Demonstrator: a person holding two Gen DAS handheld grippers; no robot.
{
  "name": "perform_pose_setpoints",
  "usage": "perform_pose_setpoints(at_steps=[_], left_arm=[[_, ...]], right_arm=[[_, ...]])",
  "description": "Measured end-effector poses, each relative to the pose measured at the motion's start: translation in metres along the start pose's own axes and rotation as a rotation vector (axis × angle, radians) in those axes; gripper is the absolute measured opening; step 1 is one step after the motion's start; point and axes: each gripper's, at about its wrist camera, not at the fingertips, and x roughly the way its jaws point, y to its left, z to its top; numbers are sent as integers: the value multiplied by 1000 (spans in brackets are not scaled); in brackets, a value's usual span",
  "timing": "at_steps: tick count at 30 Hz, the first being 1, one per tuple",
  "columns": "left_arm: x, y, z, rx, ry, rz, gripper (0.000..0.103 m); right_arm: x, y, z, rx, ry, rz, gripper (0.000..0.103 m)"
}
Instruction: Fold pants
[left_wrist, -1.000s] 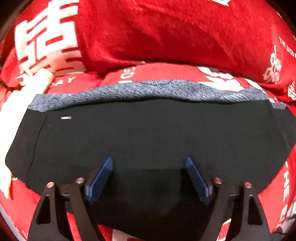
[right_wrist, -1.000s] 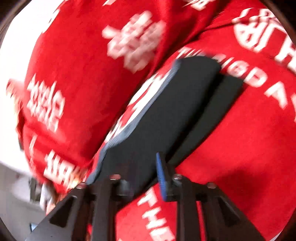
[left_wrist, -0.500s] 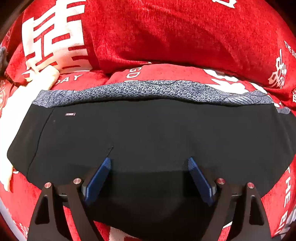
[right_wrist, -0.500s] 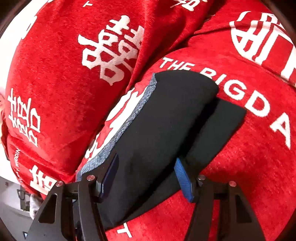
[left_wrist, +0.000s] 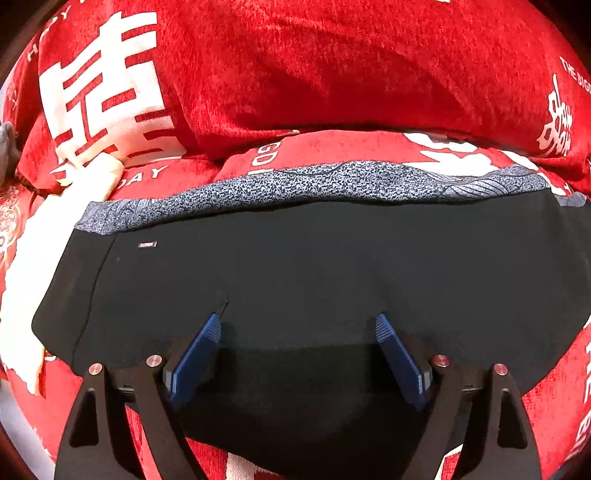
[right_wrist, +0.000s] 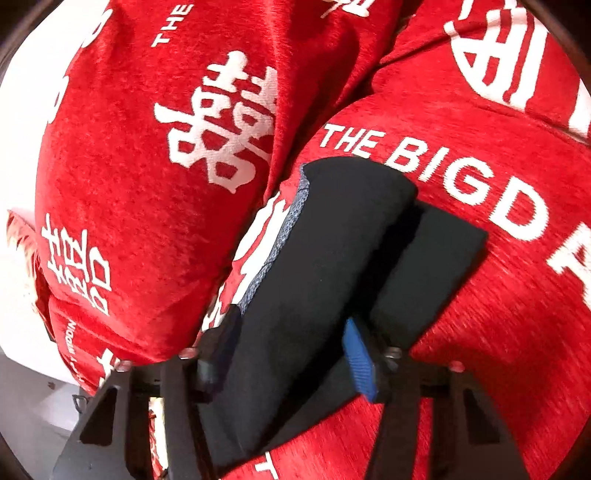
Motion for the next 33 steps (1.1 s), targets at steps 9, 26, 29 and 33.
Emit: perform_pose_setpoints(at_steps=[9,26,29,33], left_arm=[[2,0,0,1,6,-7,87],[2,-2,1,4,12,7,87],[1,-1,1,3,12,6,87],[1,-2,2,0,14,6,87]], right_arm=[[-17,-26,-17,30,-3,18,10],[-47,-65,-7,193,-161,195,52],[-52,-66,-11,201,-177,213,57],[-50,-55,-10,137,-142,138,62]])
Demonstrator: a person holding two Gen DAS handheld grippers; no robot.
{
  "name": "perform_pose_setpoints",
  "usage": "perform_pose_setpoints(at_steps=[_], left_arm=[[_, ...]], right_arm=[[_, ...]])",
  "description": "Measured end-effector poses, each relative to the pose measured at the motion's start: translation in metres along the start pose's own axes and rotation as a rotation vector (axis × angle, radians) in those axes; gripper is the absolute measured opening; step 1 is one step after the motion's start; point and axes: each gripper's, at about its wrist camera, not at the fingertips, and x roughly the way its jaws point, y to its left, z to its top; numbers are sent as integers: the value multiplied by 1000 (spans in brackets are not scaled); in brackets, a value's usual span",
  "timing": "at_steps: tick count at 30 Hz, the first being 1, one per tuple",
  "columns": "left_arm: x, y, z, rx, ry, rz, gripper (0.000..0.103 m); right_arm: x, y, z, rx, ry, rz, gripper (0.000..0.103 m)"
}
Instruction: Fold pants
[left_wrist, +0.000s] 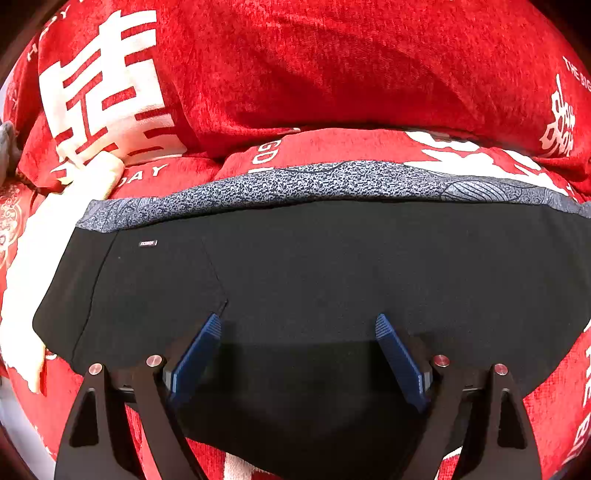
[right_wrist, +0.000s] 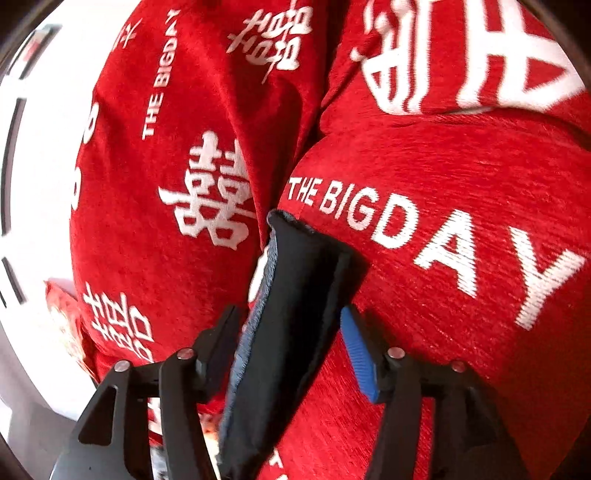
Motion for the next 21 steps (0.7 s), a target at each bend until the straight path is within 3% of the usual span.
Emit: perform_pose_setpoints(at_steps=[4,6,7,9,12,13,15,17,19,21], left_arm=[[0,0,0,3,-1,1,87],[0,0,0,5,-1,0,87],[0,0,0,4,1,1,87],[0,-1,0,6,2,-2,87],[1,1,-2,5,-3,-3,92],[2,1,-2,4,-5,6,94],[1,5,0,-4,9,-11,94],[0,7,3,3,23,-14,93],[-8,7,9,26,17,-9,93],[-20,3,19,50,-26,-48,93]], right_arm=[[21,14,6,-64,25,-94,62],[30,18,9,-84,41,-156,22],[31,17,9,-70,49,-167,11],[19,19,5,-68,17,-112,11],[12,14,-2,-136,16,-158,11],[17,0,-1,-103,44,-180,13],[12,-14,0,-19,21,-109,11],[3,-10,-5,-3,-8,-154,20],[-9,4,-12,-56,-29,-223,24],[-18,35,-22,-213,-51,-233,24]])
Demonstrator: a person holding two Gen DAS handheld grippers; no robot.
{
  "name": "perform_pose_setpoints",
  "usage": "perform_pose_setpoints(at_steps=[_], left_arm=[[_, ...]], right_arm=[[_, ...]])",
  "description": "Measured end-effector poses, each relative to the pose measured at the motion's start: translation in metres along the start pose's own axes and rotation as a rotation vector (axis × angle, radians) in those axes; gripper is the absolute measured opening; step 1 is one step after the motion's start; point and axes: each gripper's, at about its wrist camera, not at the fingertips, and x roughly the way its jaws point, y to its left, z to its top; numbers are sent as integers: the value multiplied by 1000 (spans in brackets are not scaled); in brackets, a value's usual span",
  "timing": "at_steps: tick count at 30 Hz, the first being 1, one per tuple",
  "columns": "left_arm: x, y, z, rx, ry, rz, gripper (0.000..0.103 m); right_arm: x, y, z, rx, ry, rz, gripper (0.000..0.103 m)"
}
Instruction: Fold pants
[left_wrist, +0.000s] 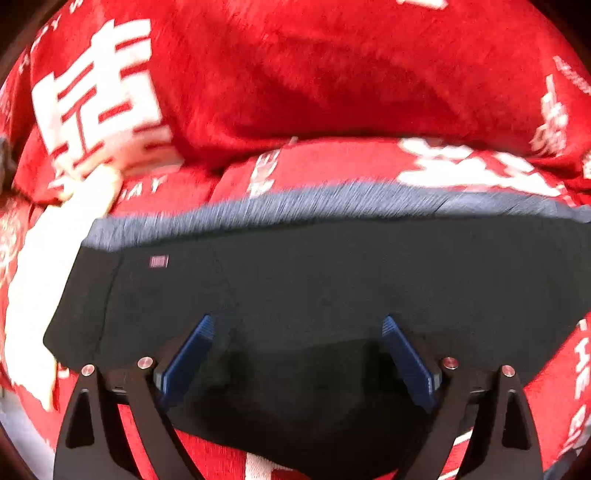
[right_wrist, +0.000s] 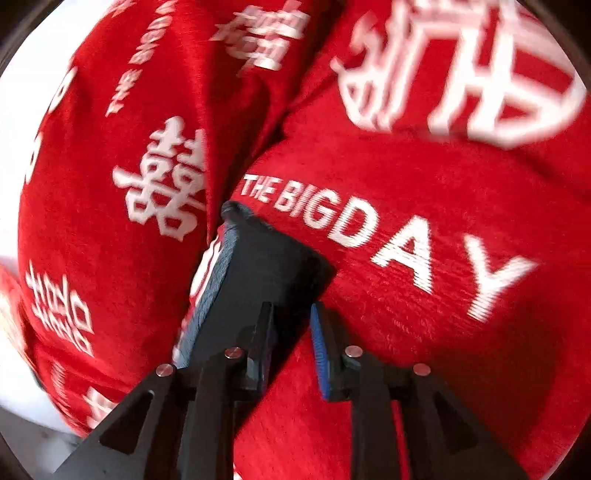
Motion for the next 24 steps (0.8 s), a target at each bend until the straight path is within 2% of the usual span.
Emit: perform_pose_setpoints(at_steps=[2,4,7,10,13,16,19,22,24], left_arm=[[-3,-8,12,29,-18,-29,93],[4,-28,29,76,-19,-47,93],[23,-52,48,101,-6,-57,93],[51,-68,60,80,47,-83,93],[67,-75,66,70,46,-54,93],[77,-70,73,32,49,-81,94],[88,-62,81,-5,65,-91,100],[92,-49,87,-77,87,-86,100],[81,-37,85,-94,74,-86,100]], right_arm=[[-4,35,-2,-150,4,17,24],[12,72,-8,-273,61,33,24],[61,128,-28,-445,171,48,24],[119,166,-59,-559,299,42,24],[158,177,-82,-609,370,5,24],[174,172,-80,-648,328,-31,17],[185,163,-59,-648,284,-91,15],[183,151,-32,-558,241,-133,15],[167,138,-14,-492,185,-148,19]])
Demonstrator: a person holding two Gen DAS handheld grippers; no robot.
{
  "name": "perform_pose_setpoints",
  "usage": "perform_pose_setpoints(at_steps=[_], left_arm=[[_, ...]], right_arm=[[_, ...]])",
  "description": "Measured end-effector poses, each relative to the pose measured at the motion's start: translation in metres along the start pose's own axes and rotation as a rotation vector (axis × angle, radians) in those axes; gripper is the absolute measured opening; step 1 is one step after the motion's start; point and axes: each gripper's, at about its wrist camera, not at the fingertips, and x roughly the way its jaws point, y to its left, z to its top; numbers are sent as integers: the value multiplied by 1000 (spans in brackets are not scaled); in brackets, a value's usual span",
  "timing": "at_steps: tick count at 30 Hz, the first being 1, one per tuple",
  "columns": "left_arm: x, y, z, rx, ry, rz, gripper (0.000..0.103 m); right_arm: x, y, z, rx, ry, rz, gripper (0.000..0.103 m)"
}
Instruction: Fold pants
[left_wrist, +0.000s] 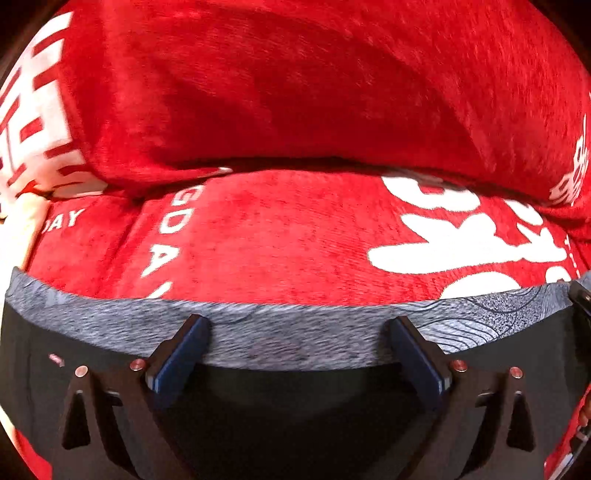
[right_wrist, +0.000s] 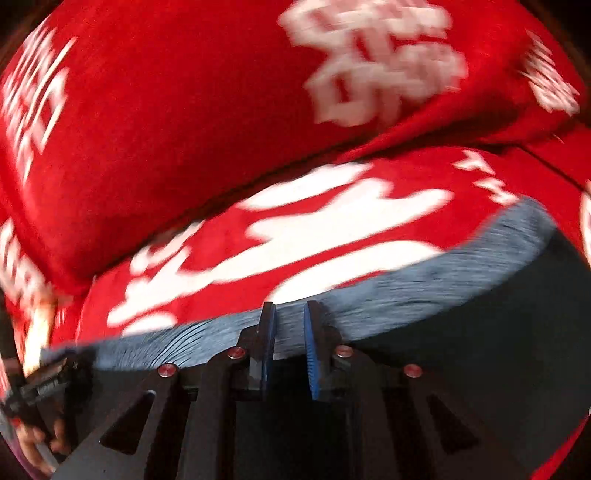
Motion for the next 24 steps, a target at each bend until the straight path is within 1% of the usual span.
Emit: perform_pose_setpoints(at_steps=[2,3,6,7,8,9,11,12,13,14,15,17,19,21,22,23,24], left_arm=[[-13,9,-6,13,-27,11,100],[-23,16,-12,21,-45,31,100],[-40,41,-34,19,-56,79,100],[-43,49,-43,12,-50,97,100],[-46,57,-51,3,-42,118,100],[-48,66,-59,-15,-35,132,100],[-58,82,-74,-58,-37,111,100],[-63,85,-80,-70,-39,106,100],[-67,87,-85,-72,-38,105,100],[-70,85,-90,-64,-39,104,100],[-71,81,-96,-41,-42,109,100],[-71,71,-105,-1,-40,134,100],[-70,63,-113,33,-46,149,100],[-68,64,-121,45,-41,160,100],[-69,67,-124,40,-53,151,100],[-71,70,-126,33,-55,148,100],[-72,75,-128,20,-50,142,100]], right_arm=[[-22,-16,-3,17,-60,-39,21],[-34,-26,-9,24,-91,-90,21],[-52,-54,-23,71,-120,-157,23],[-55,-66,-29,91,-111,-165,23],[-57,-78,-35,111,-106,-146,22],[-66,-86,-39,122,-120,-111,22],[-79,-87,-44,118,-121,-140,23],[-86,-82,-47,110,-119,-136,24],[-92,-75,-50,102,-116,-92,26],[-96,-65,-55,86,-108,-44,26],[-98,-46,-61,39,-84,4,26],[-99,-17,-73,-41,-58,54,26],[-96,19,-85,-118,-35,123,26],[-88,52,-99,-185,-17,166,34],[-81,68,-108,-218,0,170,43],[-76,78,-115,-243,20,170,47],[-64,90,-125,-282,60,157,47]])
